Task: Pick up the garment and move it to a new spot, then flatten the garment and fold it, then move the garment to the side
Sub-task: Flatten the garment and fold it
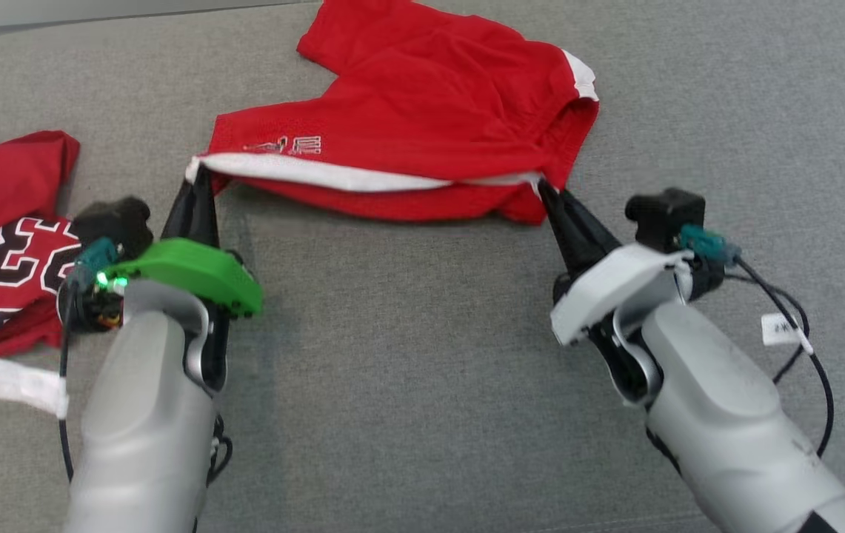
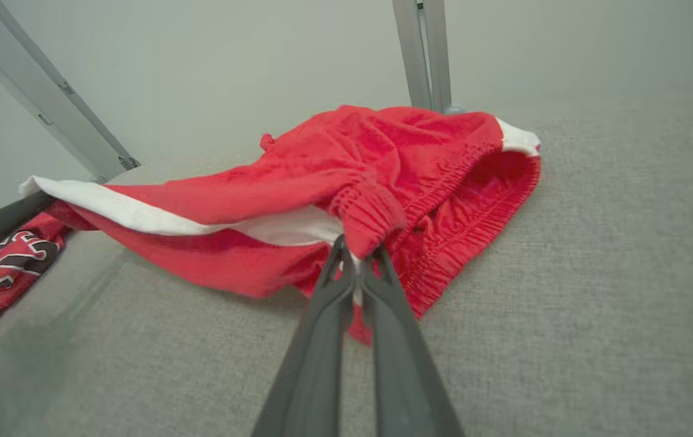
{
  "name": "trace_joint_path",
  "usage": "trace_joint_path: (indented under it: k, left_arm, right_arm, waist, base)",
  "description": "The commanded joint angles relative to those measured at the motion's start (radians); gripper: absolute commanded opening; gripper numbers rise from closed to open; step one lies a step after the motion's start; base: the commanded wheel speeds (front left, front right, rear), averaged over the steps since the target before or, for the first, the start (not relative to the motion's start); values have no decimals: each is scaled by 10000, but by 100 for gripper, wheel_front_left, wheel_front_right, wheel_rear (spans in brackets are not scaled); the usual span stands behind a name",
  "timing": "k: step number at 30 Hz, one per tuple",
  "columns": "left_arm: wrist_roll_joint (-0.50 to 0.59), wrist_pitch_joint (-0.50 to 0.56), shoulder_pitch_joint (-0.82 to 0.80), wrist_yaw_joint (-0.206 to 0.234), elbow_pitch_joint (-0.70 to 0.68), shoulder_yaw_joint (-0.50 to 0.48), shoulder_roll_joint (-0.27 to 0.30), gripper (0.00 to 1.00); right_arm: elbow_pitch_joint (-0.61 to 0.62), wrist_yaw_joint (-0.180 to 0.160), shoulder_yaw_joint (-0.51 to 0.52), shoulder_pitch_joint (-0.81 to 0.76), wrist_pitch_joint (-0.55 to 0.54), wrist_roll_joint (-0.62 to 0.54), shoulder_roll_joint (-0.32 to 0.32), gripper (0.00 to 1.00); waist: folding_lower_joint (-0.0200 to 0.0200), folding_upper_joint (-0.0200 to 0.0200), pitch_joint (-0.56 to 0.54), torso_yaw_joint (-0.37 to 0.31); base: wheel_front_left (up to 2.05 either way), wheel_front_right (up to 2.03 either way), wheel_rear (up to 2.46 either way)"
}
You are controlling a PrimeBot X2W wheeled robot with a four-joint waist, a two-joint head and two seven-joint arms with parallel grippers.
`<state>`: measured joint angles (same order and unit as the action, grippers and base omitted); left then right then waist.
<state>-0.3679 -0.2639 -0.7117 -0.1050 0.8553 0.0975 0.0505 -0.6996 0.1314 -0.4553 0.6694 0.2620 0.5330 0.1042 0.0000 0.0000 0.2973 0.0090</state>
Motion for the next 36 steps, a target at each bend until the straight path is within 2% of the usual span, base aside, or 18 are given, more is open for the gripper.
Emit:
trace_joint_path:
  k: [1, 10, 18, 22, 26, 31, 36]
  left_arm:
    - [77, -3, 580, -76, -430, -122, 23, 0]
    - [577, -1, 4800, -217, -3879, -759, 28, 0]
    - [974, -3, 7056, -61, -6155, -823, 28, 0]
    - [1083, -3, 7585, 45, -6987, -772, 54, 0]
    - [1136, 187, 7488, 105, -7389, -741, 245, 0]
    - [1181, 823, 6361, -23, -7264, -473, 611, 0]
    - [1130, 2147, 3718, -173, -6438, 164, 1215, 0]
  right_arm:
    - [412, -14, -41, -616, 35, 83, 123, 0]
    - [3806, -12, 151, -4666, 34, -221, 468, 0]
    - [5896, -12, 792, -7295, 36, -881, 461, 0]
    - [6668, -12, 1060, -8047, -67, -1074, 347, 0]
    - [6928, -12, 1079, -8073, -324, -1267, 255, 0]
    - [6858, -12, 1200, -7369, -551, -1037, 121, 0]
    - [6403, -12, 1742, -5645, -570, -703, -112, 0]
  waist:
    - [0, 0, -166, -115]
    - [0, 0, -1301, -631]
    - [0, 0, -1592, -503]
    - [0, 0, -1525, -433]
    - [0, 0, -1411, -449]
    - [0, 0, -984, -528]
    - [0, 0, 250, -839]
  base:
    - [0, 0, 0]
    - [0, 0, 0]
    - [0, 0, 0]
    - [0, 0, 0]
    - [0, 0, 0]
    - [0, 0, 0]
    - [0, 0, 0]
